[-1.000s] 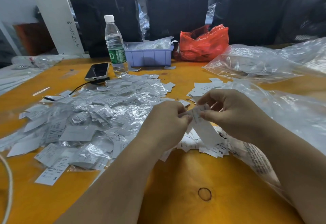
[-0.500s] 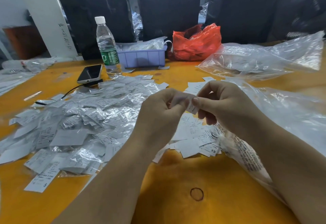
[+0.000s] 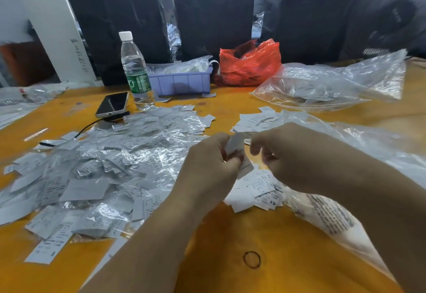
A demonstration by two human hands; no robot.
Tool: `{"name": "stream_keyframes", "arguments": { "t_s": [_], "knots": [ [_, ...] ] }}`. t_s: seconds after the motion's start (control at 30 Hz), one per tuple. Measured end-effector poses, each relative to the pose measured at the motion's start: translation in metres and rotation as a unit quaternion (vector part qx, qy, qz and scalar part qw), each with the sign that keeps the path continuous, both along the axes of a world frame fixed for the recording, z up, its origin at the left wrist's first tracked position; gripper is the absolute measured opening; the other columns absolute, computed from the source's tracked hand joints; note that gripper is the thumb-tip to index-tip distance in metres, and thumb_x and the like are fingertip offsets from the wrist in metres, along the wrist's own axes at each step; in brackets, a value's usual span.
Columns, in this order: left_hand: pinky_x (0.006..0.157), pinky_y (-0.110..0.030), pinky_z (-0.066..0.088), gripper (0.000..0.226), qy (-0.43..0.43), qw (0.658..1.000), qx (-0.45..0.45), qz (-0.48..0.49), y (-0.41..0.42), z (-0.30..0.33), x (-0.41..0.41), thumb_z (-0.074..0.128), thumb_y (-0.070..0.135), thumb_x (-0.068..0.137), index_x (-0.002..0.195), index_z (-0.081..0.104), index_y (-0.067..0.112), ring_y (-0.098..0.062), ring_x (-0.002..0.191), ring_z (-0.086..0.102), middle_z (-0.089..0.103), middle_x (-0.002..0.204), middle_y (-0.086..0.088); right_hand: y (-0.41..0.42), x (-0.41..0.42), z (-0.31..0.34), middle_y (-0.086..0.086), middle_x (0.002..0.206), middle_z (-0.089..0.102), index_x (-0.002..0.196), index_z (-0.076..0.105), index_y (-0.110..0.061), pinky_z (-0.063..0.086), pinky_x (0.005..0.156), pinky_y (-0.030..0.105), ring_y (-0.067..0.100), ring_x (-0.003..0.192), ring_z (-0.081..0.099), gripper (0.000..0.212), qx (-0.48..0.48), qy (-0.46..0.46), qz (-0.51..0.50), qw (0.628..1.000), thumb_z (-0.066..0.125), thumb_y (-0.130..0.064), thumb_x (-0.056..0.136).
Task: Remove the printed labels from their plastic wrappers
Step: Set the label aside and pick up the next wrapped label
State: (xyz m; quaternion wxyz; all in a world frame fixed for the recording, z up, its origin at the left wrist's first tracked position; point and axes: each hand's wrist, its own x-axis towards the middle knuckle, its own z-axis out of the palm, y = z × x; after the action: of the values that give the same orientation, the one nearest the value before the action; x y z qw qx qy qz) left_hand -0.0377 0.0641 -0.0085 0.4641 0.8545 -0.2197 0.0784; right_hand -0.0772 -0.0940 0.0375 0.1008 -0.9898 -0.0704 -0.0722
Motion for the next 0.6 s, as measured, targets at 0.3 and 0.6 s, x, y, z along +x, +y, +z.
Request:
{"name": "stream_keyframes", "arguments": {
  "t_s": [0.3,0.6],
  "knots": [
    [0.052,-0.021,0.032,0.022,0.001,0.998,0.036,-0.053,-0.011,-0.005,-0.01,0.064,0.029,0.089,0.07,0.054,0.023,-0.007,0.057,0.042,0.047,0.062,0.01,-0.013,-0.049,0.009,-0.004,0.07,0.044,0.068,0.04,-0.02,0.028,0.045,0.023,0.01,0.056,0.04,0.026,-0.186,0.035,-0.118,0.975,0.052,-0.004,0.085],
    [0.057,-0.029,0.033,0.021,0.005,0.994,0.051,-0.093,-0.014,-0.005,-0.014,0.065,0.027,0.089,0.075,0.057,0.015,-0.012,0.059,0.042,0.049,0.067,0.0,-0.025,-0.037,-0.031,-0.004,0.093,0.057,0.092,0.06,-0.022,0.053,0.069,0.033,0.018,0.084,0.058,0.009,-0.103,-0.003,-0.107,0.989,0.052,-0.025,0.092]
  ]
}}
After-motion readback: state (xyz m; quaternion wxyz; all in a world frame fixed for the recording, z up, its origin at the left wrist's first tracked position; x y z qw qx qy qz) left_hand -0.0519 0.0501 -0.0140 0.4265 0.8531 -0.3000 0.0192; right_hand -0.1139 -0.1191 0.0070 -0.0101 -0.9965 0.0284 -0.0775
